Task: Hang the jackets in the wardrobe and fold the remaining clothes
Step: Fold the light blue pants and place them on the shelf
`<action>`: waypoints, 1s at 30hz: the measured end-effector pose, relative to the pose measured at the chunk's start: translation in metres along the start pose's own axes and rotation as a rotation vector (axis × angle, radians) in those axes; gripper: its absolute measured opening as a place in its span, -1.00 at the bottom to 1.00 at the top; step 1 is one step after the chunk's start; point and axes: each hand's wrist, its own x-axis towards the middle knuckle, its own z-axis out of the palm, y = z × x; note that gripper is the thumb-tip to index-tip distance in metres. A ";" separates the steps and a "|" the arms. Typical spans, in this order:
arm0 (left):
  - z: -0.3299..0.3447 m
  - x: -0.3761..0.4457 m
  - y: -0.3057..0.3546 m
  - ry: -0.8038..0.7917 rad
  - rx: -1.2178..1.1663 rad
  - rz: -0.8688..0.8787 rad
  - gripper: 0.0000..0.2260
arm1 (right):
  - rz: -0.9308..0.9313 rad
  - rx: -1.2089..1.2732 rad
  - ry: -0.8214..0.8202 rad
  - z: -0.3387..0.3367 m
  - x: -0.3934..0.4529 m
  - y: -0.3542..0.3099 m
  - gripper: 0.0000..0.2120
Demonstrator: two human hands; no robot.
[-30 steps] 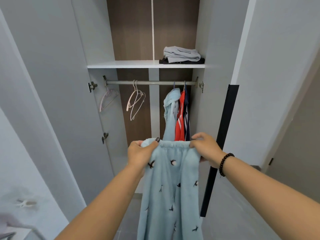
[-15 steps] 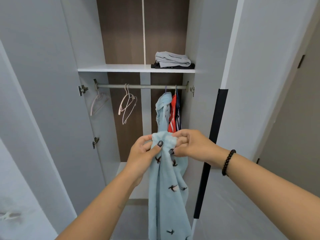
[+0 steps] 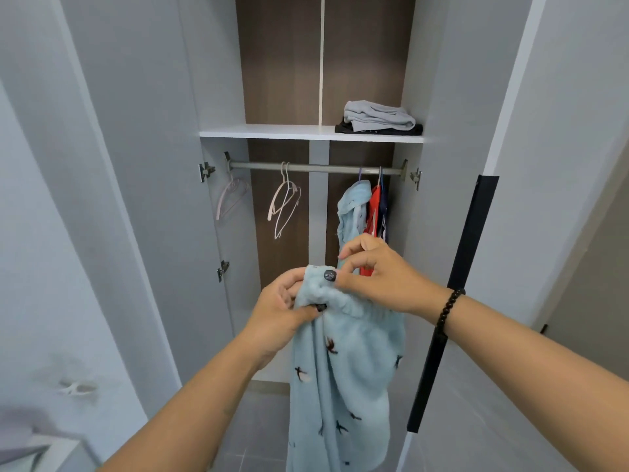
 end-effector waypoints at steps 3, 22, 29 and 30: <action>-0.019 -0.014 0.001 0.053 -0.074 -0.005 -0.56 | 0.070 -0.021 -0.243 0.009 0.002 0.009 -0.85; -0.128 -0.089 0.009 -0.050 1.166 -0.198 -0.86 | 0.005 -0.594 -0.437 0.082 0.018 -0.019 -0.70; -0.120 -0.125 0.009 0.396 0.601 -0.283 -0.82 | -0.105 -0.579 -0.342 0.080 0.011 -0.031 -0.68; -0.118 -0.132 0.006 0.421 0.551 -0.300 -0.82 | -0.124 -0.595 -0.336 0.081 0.010 -0.033 -0.70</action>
